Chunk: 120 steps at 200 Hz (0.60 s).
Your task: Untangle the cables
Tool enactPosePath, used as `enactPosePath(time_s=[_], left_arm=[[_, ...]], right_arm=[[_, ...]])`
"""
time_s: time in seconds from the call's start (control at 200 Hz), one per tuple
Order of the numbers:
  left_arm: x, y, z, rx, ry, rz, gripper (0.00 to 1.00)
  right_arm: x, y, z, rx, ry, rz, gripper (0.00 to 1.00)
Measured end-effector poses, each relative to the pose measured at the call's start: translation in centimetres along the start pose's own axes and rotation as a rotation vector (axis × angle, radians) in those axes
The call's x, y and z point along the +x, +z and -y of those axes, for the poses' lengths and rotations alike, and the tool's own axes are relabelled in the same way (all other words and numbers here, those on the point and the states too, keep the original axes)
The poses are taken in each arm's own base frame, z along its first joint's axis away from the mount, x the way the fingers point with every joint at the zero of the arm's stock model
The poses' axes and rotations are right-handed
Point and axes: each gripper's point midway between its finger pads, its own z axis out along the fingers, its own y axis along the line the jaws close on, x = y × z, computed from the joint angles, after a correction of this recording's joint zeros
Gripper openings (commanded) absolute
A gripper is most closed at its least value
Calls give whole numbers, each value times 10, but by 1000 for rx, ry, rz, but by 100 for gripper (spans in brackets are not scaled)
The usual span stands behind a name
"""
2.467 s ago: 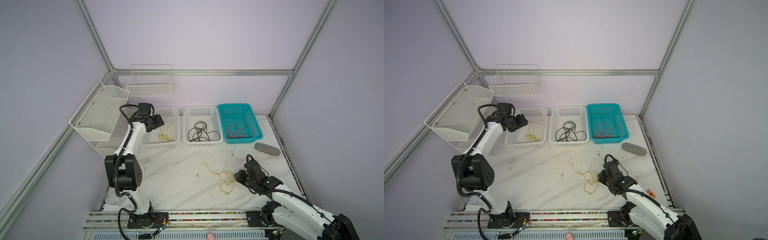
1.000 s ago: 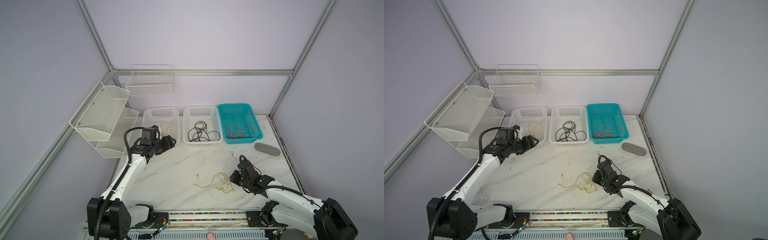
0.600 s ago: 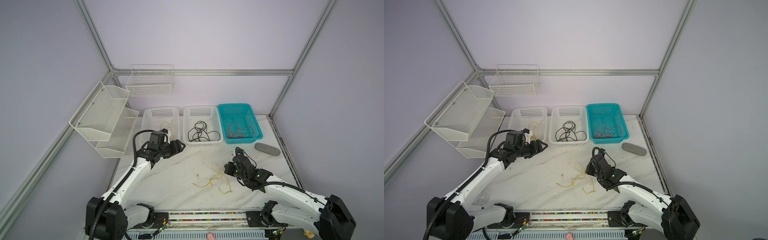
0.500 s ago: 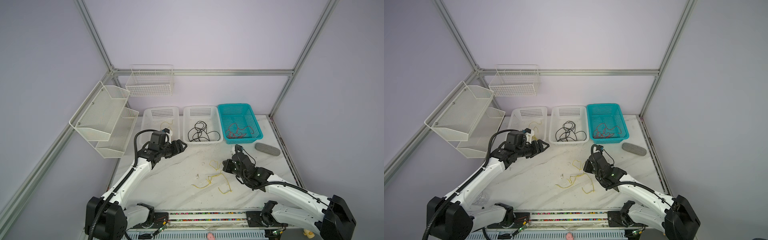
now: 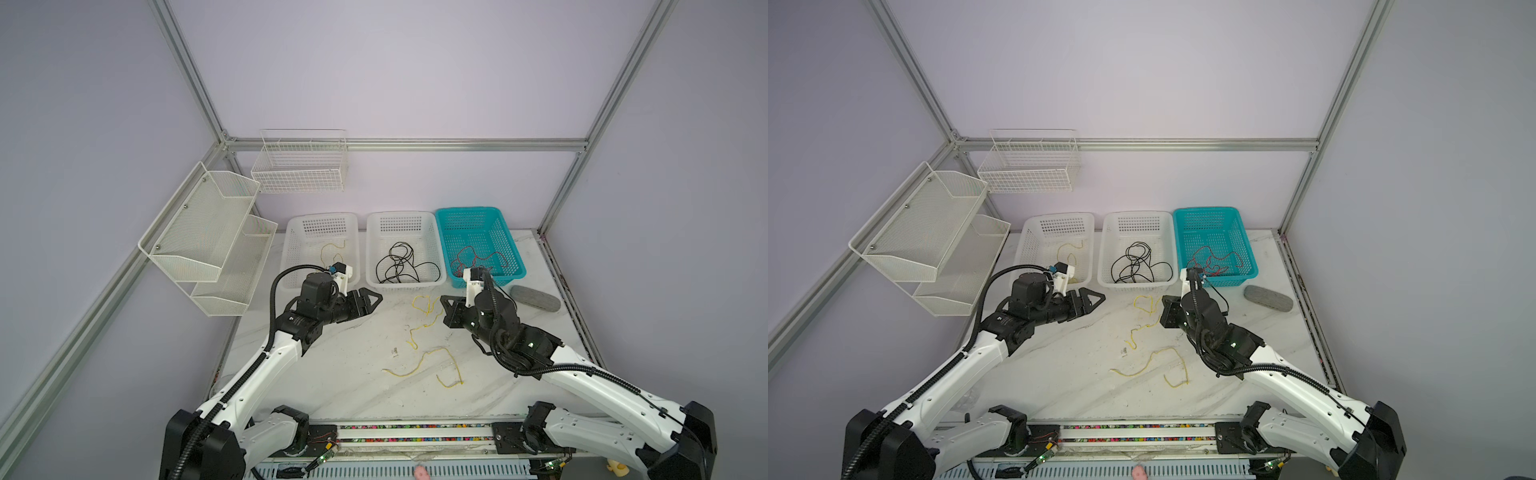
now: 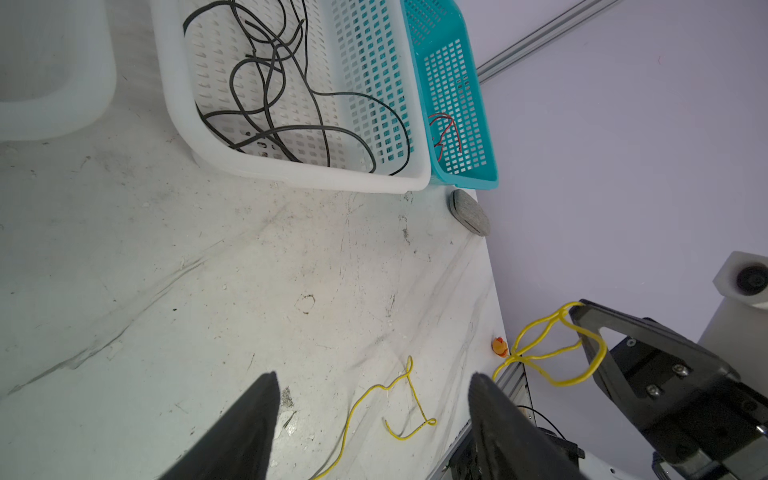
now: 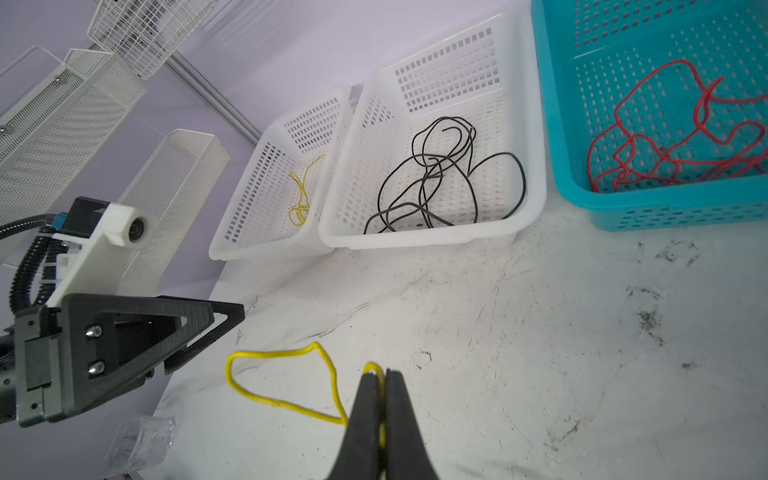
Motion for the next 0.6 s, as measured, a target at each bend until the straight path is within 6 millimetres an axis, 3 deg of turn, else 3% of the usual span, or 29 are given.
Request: enactPosePath(time_s=[0.105, 0.265, 0.455, 0.6], left_arm=[[1, -7, -2, -26, 32, 9, 75], [12, -23, -27, -179, 91, -8, 85], [3, -69, -34, -323, 217, 106, 100], [-4, -106, -34, -397, 279, 219, 100]], right_arm=[[-13, 13, -11, 10, -18, 9, 0], [-28, 44, -31, 20, -47, 4, 0], [-56, 92, -68, 5, -86, 23, 0], [-72, 133, -97, -26, -115, 33, 0]])
